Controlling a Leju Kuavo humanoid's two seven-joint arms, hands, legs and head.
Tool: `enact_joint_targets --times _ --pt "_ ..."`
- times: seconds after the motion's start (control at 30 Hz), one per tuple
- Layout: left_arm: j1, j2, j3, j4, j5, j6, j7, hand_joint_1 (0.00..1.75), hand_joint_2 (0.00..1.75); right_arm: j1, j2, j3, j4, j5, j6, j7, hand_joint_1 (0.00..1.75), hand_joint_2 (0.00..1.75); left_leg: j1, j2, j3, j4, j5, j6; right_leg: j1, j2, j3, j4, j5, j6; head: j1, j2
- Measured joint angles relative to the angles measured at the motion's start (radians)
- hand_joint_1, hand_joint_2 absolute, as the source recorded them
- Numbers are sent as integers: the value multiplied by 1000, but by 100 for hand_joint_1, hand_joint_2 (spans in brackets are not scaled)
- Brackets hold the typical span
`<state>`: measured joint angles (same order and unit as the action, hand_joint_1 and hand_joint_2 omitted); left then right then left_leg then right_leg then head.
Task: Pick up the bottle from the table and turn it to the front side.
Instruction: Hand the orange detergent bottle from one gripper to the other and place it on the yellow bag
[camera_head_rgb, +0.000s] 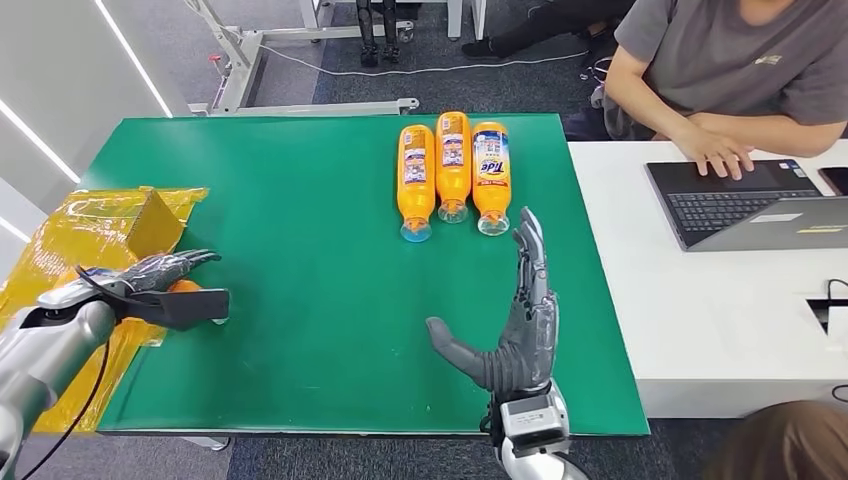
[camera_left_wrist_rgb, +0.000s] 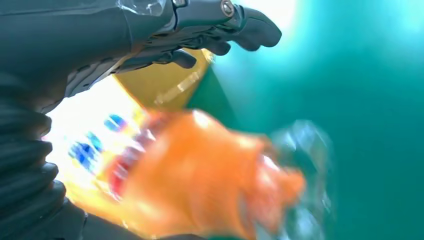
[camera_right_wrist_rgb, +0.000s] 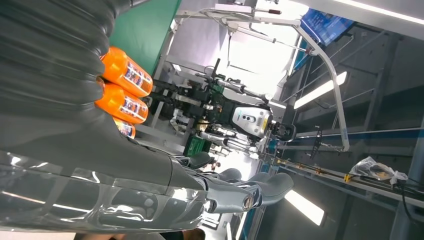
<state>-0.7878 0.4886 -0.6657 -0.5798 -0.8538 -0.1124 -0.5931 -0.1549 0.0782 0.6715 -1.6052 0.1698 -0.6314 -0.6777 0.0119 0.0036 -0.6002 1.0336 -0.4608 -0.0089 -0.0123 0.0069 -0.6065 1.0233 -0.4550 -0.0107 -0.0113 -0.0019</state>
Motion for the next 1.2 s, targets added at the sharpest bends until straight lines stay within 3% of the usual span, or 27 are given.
enact_joint_targets --times 0.23,0.37,0.47,0.53,0.63,0.8,0.9,1.07,1.2 --pt "40 102 19 -230 58 44 63 0 175 6 -2 -8 0 13 6 7 0 175 0 1 0 0 0 0 0 1 0 0 0 0 0 0" --pt "159 170 108 -475 78 181 125 0 175 12 -2 -14 0 18 13 9 0 175 0 2 0 0 -1 -1 0 2 -1 0 0 0 0 0" --pt "282 172 233 -670 91 279 120 0 175 16 -2 -17 -1 21 25 16 0 175 0 2 0 0 -1 -1 0 3 -2 -1 -1 0 0 0" --pt "354 126 326 -774 152 363 73 0 175 17 -1 -17 -2 25 37 23 0 175 -1 2 -1 0 -1 0 0 2 -2 -2 -1 0 0 0" --pt "451 4 439 -898 281 494 -10 0 175 17 1 -17 -4 29 58 34 0 175 -2 1 0 0 -2 0 -1 2 0 -2 -1 1 0 0" --pt "590 -196 487 -1035 462 596 -82 0 175 16 3 -17 -4 27 61 37 0 175 -2 0 0 0 -2 1 -1 0 1 -4 -1 1 0 0" --pt "635 -313 485 -1082 623 603 -100 0 175 16 6 -17 0 19 53 30 0 175 -1 -2 -1 0 -2 1 -1 -2 2 -4 -1 1 0 0" --pt "673 -465 462 -1112 844 544 -105 0 175 18 8 -21 5 7 28 14 0 175 -1 -3 -1 0 -2 1 -1 -2 2 -4 -1 2 0 0" --pt "708 -557 427 -1113 866 504 -107 0 175 26 8 -24 10 18 23 13 0 175 -1 -2 -1 0 -3 2 -1 -2 2 -4 -1 1 0 0"
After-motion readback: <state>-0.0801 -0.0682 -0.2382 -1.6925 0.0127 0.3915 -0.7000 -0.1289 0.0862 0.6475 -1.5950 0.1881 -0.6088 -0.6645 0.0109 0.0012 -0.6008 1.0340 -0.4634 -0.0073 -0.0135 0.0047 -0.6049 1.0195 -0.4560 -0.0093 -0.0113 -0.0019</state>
